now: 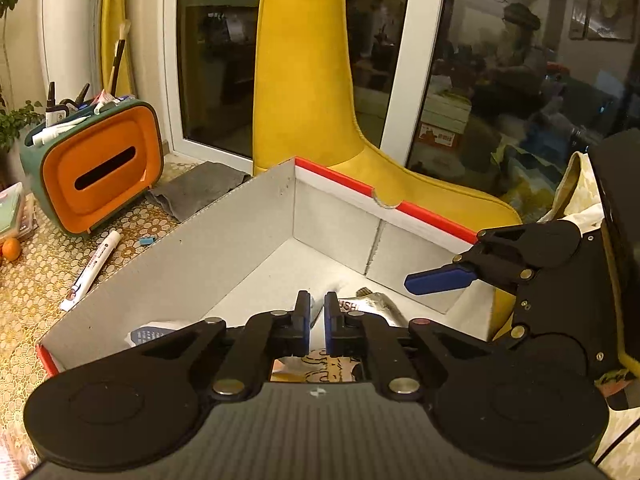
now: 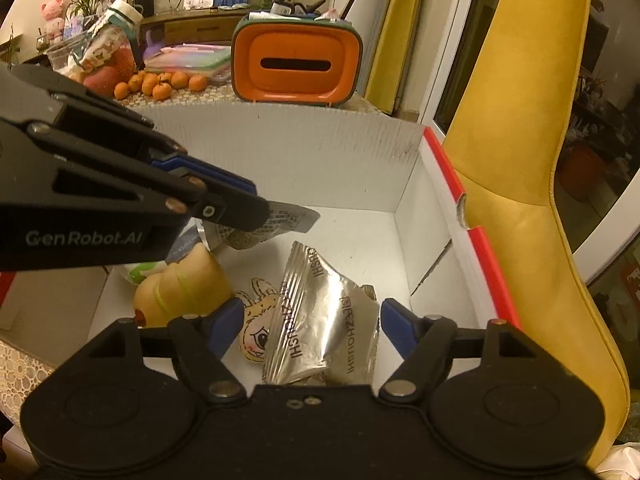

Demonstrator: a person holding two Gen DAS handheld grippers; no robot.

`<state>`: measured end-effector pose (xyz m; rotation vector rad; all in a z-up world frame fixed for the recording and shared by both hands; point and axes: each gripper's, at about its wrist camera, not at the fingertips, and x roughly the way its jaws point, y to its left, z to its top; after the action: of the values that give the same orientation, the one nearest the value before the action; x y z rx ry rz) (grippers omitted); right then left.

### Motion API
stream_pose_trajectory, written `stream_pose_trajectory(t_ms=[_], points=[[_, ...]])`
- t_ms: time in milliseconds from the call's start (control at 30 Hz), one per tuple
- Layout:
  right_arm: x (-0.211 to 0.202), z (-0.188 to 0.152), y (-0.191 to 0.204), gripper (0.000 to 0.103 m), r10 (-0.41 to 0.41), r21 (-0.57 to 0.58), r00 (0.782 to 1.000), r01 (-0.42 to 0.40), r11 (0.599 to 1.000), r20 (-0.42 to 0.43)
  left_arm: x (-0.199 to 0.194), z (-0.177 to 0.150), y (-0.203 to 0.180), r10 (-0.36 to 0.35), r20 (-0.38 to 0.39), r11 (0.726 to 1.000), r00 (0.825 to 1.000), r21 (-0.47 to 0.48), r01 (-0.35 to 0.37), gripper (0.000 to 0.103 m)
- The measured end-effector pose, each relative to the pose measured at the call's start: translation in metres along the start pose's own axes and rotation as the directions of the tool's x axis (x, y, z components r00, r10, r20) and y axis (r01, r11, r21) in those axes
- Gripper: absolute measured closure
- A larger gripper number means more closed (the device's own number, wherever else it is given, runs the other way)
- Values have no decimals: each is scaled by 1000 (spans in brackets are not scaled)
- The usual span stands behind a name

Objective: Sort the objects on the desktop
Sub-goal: 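Open right tool to drop silver packet while left tool releases white packet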

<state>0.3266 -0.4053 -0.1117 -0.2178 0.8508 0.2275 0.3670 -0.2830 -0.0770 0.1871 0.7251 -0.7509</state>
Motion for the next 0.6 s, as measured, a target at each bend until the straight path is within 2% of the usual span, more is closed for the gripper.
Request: stream_pose_trajectory(t_ms=[267,600], points=[[-18,-3,-2,21,30,32,999,-31,999,33,-17,-3,-5,-20,8,1000,1000,-18,20,97],[-41,-3,0,19,46,56,995,-51,997,84,-55,-12,-13,-16,58,999,998,-38,18,97]])
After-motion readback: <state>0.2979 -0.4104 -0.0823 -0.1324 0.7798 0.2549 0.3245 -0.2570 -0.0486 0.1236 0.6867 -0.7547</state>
